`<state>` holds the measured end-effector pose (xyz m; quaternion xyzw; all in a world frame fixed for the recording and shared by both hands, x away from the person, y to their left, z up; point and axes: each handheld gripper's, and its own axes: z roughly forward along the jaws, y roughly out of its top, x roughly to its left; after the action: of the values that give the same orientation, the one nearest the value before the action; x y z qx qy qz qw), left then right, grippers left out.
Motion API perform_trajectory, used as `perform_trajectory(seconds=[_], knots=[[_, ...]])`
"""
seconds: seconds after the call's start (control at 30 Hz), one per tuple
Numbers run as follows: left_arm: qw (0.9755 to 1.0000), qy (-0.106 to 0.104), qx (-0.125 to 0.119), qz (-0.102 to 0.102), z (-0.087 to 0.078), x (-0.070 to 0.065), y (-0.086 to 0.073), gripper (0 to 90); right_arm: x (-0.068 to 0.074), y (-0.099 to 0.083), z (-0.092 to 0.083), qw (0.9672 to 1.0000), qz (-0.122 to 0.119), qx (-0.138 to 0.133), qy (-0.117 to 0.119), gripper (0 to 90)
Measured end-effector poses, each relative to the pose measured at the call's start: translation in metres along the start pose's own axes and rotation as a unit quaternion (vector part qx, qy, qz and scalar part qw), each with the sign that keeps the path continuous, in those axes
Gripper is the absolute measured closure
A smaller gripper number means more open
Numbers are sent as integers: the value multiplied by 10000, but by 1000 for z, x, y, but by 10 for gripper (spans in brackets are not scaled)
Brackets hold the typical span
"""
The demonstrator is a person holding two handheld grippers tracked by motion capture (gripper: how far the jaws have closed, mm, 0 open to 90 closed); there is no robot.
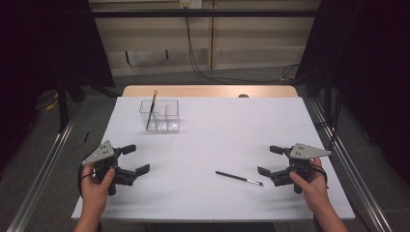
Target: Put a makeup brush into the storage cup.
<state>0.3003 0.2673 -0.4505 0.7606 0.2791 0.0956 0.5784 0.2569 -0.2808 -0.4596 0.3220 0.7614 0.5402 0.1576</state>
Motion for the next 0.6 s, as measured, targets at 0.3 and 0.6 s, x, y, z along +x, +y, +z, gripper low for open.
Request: perform_trajectory(seconds=[0.3,0.6], knots=[[10000,29,-11,6,-3,0,0,3,2,5,12,9996,-53,206,160,45],[10000,-13,1,33,-3,0,0,3,4,5,22,9979,-53,540,340,41]])
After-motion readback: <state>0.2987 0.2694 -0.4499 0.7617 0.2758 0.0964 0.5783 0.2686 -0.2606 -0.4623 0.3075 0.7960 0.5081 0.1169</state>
